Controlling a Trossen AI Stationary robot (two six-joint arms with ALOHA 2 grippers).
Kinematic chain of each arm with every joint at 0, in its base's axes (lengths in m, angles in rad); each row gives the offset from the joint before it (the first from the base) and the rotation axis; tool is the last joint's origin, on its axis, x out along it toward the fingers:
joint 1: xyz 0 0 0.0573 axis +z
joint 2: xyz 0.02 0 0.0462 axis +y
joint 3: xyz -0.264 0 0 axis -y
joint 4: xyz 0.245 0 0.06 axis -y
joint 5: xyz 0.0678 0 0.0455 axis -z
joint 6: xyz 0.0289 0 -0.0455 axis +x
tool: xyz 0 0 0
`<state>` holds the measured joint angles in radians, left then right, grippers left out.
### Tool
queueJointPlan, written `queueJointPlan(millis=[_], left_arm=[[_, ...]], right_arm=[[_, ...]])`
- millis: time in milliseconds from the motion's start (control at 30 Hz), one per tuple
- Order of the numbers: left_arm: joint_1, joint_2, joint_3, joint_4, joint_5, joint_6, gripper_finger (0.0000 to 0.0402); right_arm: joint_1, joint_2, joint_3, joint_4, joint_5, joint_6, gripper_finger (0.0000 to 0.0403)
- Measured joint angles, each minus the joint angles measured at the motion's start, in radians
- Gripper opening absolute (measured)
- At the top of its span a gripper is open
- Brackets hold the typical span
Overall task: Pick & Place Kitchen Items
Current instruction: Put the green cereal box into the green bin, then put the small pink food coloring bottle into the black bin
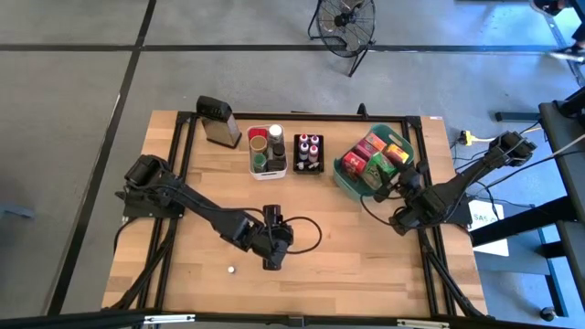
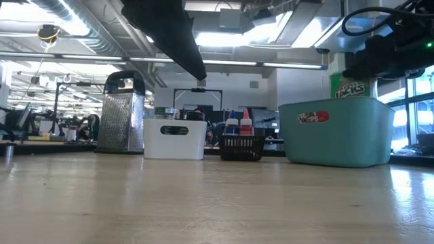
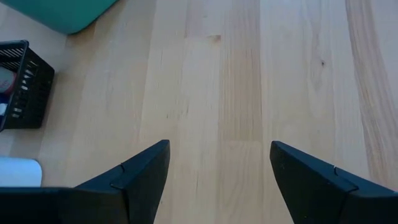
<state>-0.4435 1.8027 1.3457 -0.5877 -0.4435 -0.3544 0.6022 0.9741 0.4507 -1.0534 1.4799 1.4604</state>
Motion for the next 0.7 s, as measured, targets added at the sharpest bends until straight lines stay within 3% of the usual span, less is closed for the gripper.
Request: queueJointPlan(millis=[400, 567, 700], left_arm=[[0.0, 0.0, 0.0, 0.0, 0.0, 0.001, 0.0272], [0.0, -0.001, 0.0, -0.013, 0.023, 0.01, 0.0273], [0.0, -0.033, 0.0, -0.028, 0.081, 0.002, 0.0274]], right_arm=[[0.0, 0.0, 0.0, 0.0, 0.018, -0.033, 0.0286], [0.005, 0.0, 0.023, 0.009, 0.088, -0.007, 0.0292], [0.028, 0.0, 0.089, 0.007, 0.091, -0.122, 0.0292]])
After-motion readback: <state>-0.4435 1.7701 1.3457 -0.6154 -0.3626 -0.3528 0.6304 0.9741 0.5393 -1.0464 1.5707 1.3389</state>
